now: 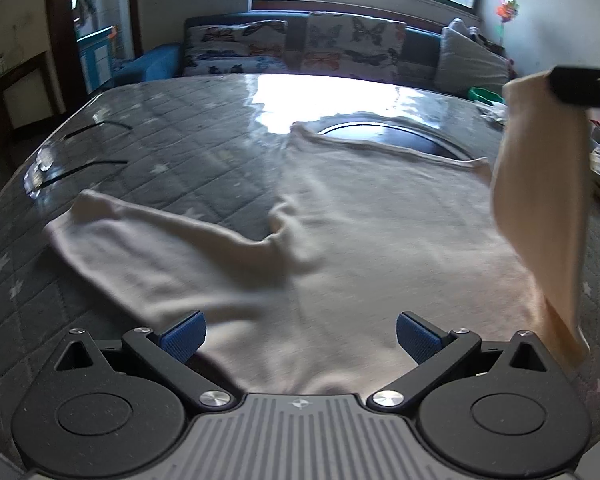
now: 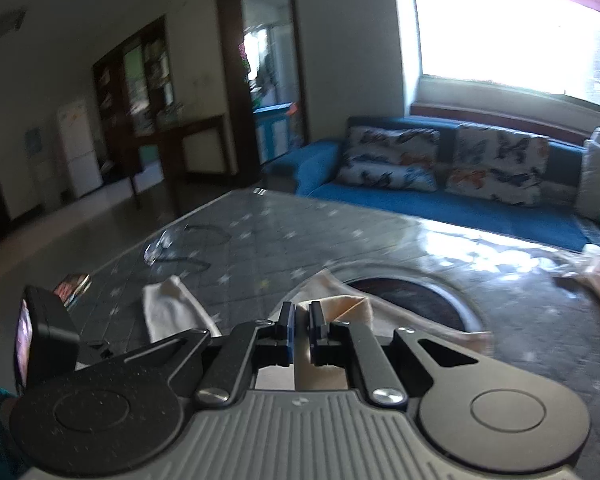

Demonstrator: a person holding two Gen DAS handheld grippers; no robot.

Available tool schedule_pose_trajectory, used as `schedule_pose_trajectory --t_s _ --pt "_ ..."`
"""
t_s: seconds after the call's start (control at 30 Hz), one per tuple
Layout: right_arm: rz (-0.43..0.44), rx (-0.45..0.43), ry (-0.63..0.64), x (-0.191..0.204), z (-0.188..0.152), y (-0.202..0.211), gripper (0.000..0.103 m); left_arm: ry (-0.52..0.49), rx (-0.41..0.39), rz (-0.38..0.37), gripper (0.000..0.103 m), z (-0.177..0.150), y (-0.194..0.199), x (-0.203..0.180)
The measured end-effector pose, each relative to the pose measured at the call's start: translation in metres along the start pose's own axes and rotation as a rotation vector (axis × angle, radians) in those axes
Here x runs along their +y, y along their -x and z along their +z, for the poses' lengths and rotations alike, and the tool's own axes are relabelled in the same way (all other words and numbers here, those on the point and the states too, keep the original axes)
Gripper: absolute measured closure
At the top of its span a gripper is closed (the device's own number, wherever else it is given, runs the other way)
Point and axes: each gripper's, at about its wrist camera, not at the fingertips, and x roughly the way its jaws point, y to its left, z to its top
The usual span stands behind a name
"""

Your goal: Fold clothes

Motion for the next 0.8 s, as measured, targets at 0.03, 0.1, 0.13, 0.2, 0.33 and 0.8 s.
schedule_pose_trajectory --t_s 0.03,0.1,0.13,0.2,0.33,0.8 --pt "0.012 0.014 0.008 0.005 -0.002 -0.007 0.097 0.006 0.003 0.004 0.000 -0.001 0.000 0.003" --pt "0.025 0.037 0.028 0.013 -0.006 -0.022 0.097 0.017 0.005 0.011 0.000 -0.003 0.001 0.007" --pt "0.033 0.051 0.040 0.017 -0.009 -0.031 0.097 0.022 0.005 0.014 0.000 -0.004 0.002 0.009" --pt "0.056 0.079 0.044 0.023 -0.014 -0.044 0.097 0.029 0.004 0.015 0.000 -0.004 0.002 0.010" --pt "0.077 0.116 0.052 0.030 -0.023 -0.064 0.096 0.034 0.005 0.014 0.000 -0.004 0.002 0.010" --pt "-0.074 0.164 0.068 -0.022 -0.033 -0.054 0.082 0.026 0.008 0.004 0.000 0.000 -0.004 0.003"
